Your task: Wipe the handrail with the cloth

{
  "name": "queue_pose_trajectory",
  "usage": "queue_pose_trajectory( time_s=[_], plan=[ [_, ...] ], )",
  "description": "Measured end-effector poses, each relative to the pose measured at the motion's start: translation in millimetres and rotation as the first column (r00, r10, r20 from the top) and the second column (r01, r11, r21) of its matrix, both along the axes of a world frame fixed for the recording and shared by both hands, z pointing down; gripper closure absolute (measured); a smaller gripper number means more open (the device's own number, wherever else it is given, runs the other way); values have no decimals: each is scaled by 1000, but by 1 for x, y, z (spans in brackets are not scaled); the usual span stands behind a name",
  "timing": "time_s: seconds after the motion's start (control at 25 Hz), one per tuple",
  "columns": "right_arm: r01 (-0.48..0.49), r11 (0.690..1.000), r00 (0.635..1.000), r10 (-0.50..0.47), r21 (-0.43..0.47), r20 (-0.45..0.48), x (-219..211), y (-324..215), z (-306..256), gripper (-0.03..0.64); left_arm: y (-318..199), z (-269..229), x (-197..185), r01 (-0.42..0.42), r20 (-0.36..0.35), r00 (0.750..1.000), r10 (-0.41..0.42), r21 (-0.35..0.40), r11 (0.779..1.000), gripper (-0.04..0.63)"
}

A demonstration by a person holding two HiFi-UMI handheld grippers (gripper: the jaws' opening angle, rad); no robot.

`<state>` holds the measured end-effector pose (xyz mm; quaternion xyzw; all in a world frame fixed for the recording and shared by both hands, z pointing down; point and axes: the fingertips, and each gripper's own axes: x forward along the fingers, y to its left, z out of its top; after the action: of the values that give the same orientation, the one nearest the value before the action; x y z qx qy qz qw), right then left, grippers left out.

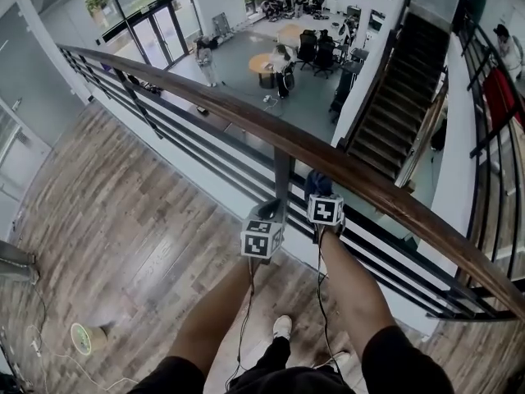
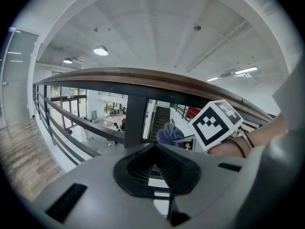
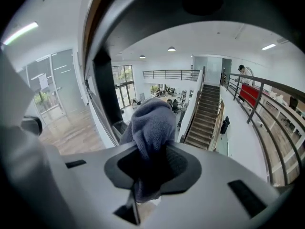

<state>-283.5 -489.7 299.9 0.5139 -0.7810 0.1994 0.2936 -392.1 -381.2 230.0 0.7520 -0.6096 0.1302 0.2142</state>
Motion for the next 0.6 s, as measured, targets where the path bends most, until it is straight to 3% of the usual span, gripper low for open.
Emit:
queue_pose_trajectory(
  time_s=[0.28, 0.6],
  plan=[
    [-47, 999, 999, 47, 13, -22, 45, 16, 5, 535, 11, 3, 28, -66, 8, 998, 66, -15, 998, 592],
    [-152, 988, 988, 152, 11, -27, 121, 33, 4, 537, 17, -4, 90, -159, -3, 987, 159, -13, 987, 592]
  ],
)
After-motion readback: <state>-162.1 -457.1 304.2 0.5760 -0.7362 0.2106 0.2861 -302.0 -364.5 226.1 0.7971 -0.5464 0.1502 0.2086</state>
